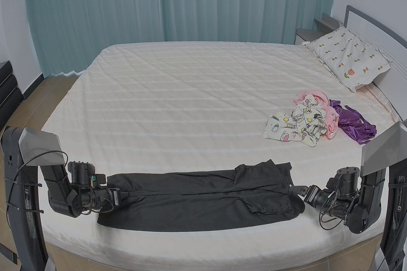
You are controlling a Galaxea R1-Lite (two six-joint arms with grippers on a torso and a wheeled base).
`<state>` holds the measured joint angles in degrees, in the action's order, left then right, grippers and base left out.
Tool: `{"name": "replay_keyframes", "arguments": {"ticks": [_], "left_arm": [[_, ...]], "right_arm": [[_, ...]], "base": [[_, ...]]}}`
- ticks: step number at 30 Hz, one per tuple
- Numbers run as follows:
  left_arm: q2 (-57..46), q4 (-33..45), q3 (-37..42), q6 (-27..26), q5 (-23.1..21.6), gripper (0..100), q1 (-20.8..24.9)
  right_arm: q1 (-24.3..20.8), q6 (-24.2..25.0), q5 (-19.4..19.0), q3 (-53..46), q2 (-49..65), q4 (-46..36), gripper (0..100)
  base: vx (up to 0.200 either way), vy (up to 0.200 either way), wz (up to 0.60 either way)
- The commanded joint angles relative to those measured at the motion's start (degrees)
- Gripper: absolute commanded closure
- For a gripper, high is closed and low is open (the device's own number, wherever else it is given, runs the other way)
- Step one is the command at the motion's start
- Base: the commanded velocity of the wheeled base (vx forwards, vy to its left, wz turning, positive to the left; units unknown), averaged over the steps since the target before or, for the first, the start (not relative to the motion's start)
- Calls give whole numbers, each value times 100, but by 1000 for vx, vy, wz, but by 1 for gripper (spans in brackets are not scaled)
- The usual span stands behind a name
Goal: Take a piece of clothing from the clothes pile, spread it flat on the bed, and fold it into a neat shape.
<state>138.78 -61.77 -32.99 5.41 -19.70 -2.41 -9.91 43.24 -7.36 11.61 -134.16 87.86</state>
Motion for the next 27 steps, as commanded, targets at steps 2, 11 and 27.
{"name": "replay_keyframes", "arguments": {"ticks": [2,11,27], "left_arm": [[-149,-2,73,4,1,100,-75],[-492,69,205,-5,36,100,-216],[-1380,1202,-76,4,-95,100,-1358]], "right_arm": [[-2,0,-11,0,4,3,0],[7,9,-28,-9,12,12,0],[59,18,-46,-9,4,12,0]], "base": [[0,0,0],[0,0,0],[0,0,0]]}}
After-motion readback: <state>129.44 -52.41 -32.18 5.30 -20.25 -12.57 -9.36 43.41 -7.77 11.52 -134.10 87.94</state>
